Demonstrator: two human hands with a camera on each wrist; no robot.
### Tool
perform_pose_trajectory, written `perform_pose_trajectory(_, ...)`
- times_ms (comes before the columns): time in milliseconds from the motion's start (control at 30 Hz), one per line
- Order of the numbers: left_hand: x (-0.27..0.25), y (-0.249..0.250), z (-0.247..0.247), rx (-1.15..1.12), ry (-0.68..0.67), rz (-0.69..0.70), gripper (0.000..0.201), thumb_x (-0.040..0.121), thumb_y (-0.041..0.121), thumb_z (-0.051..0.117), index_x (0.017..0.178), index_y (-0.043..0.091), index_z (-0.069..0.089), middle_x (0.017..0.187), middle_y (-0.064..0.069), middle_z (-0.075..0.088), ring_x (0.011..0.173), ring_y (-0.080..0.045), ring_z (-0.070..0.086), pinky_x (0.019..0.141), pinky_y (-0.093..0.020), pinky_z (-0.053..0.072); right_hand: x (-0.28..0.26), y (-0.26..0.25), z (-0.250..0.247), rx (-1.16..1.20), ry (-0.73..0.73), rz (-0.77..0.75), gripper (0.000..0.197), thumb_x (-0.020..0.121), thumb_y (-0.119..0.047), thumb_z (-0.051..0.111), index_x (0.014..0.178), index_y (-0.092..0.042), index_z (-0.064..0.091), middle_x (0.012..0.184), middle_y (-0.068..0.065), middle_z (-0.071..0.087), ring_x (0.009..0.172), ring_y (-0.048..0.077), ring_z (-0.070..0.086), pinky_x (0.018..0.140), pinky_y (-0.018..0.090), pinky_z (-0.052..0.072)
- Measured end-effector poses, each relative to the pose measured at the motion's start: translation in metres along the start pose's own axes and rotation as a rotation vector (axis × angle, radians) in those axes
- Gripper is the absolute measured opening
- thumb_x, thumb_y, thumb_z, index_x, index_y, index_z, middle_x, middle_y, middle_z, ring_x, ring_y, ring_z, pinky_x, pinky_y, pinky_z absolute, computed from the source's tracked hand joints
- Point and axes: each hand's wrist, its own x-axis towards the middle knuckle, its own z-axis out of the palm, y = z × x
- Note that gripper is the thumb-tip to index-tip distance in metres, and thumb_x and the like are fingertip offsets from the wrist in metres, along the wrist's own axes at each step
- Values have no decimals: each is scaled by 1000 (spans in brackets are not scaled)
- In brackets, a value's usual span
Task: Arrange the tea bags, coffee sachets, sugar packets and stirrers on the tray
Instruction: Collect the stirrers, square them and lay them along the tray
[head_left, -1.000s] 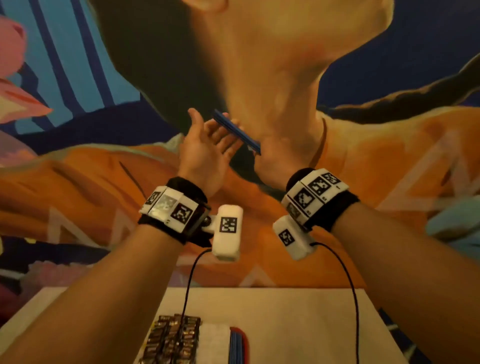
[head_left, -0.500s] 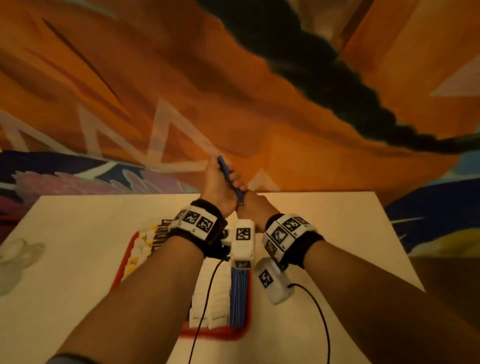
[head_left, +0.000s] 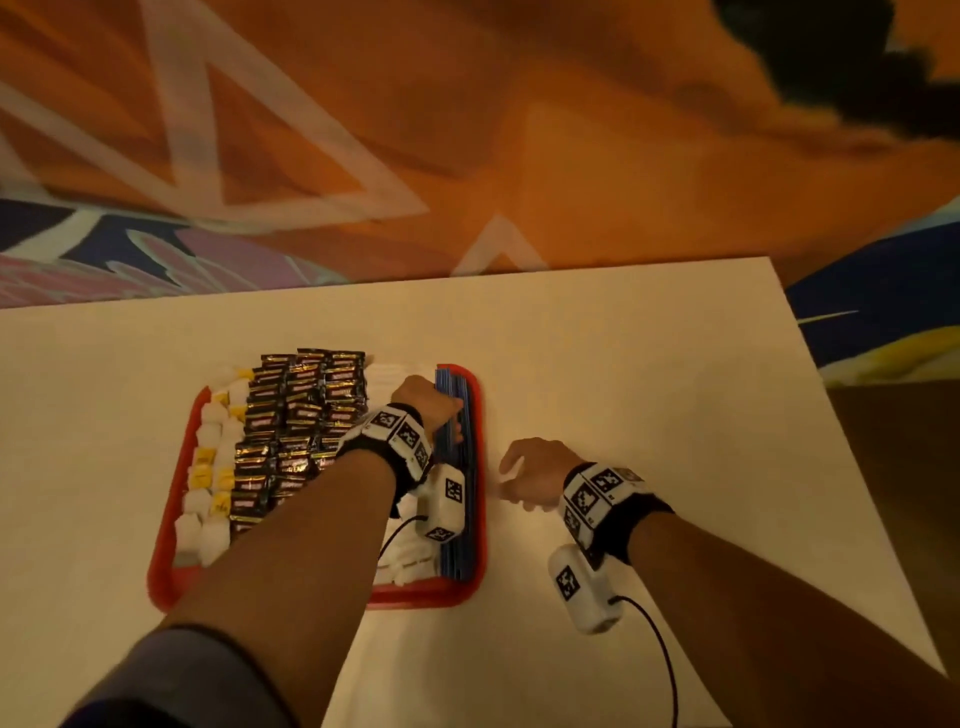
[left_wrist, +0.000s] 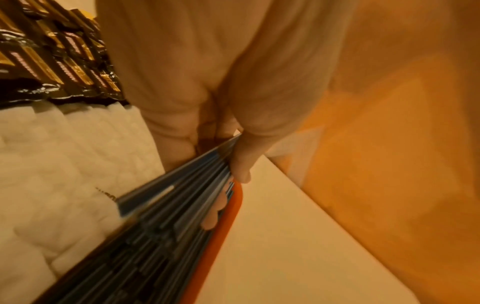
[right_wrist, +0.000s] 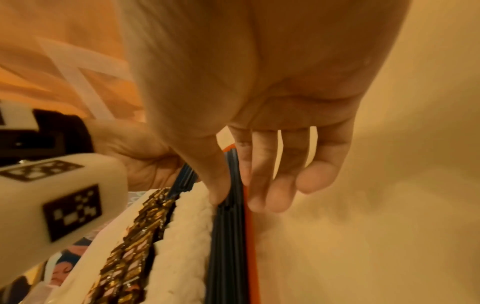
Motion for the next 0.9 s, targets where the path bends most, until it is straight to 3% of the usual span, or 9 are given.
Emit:
perform_pose_trajectory(67, -8, 9, -1, 211, 35, 14, 27, 89, 26, 70, 79, 4, 58, 78, -12, 64, 80, -27, 65, 71, -33, 55, 5, 14, 3, 42, 31, 26, 28, 85, -31, 71, 108, -21, 59, 81, -5, 68, 67, 9, 64, 47, 17, 42)
perform_pose_trajectory(167, -5, 15, 0, 392, 112, 30, 31, 94, 22, 66, 71, 7, 51, 66, -4, 51, 60, -18, 50, 49, -27, 42, 8, 25, 6, 88, 58, 47, 27, 85, -31, 71, 108, -20, 60, 79, -4, 68, 69, 11, 64, 47, 16, 41)
perform_pose_trajectory(233, 0, 16, 3, 438, 149, 29, 36, 94, 20, 66, 66, 9, 46, 65, -3, 49, 54, -14, 45, 41, -23, 34, 12, 30, 9, 114, 61, 61, 25, 85, -30, 71, 106, -20, 60, 83, -2, 69, 71, 13, 65, 47, 17, 41)
perform_pose_trajectory(433, 4, 14, 6, 499, 180, 49, 37, 91, 18, 68, 64, 9, 44, 65, -4, 48, 54, -14, 44, 40, -24, 32, 20, 29, 15, 136, 65, 39, 24, 86, -28, 70, 105, -19, 59, 97, 7, 73, 73, 15, 65, 47, 16, 41)
perform_pose_trajectory(633, 3, 6, 6, 483, 181, 52, 32, 89, 17, 68, 66, 10, 47, 66, -3, 49, 55, -15, 46, 40, -24, 33, 29, 24, 16, 106, 72, 2, 24, 85, -27, 70, 105, -20, 59, 95, 6, 72, 76, 15, 66, 52, 19, 43)
perform_pose_trajectory(800, -1, -3, 2, 479, 201, 83, 36, 89, 24, 70, 66, 12, 46, 72, -5, 52, 59, -16, 48, 42, -24, 32, 38, 15, 13, -14, 167, -54, 19, 84, -28, 72, 98, -26, 58, 107, 1, 63, 94, 18, 63, 81, 28, 52)
perform_pose_trajectory(900, -3, -9, 1, 509, 221, 137, 32, 90, 26, 68, 68, 10, 51, 81, -9, 61, 63, -19, 55, 43, -24, 33, 41, 4, 13, -47, 293, -181, 16, 85, -18, 67, 101, -20, 62, 111, 4, 63, 97, 19, 61, 87, 30, 51)
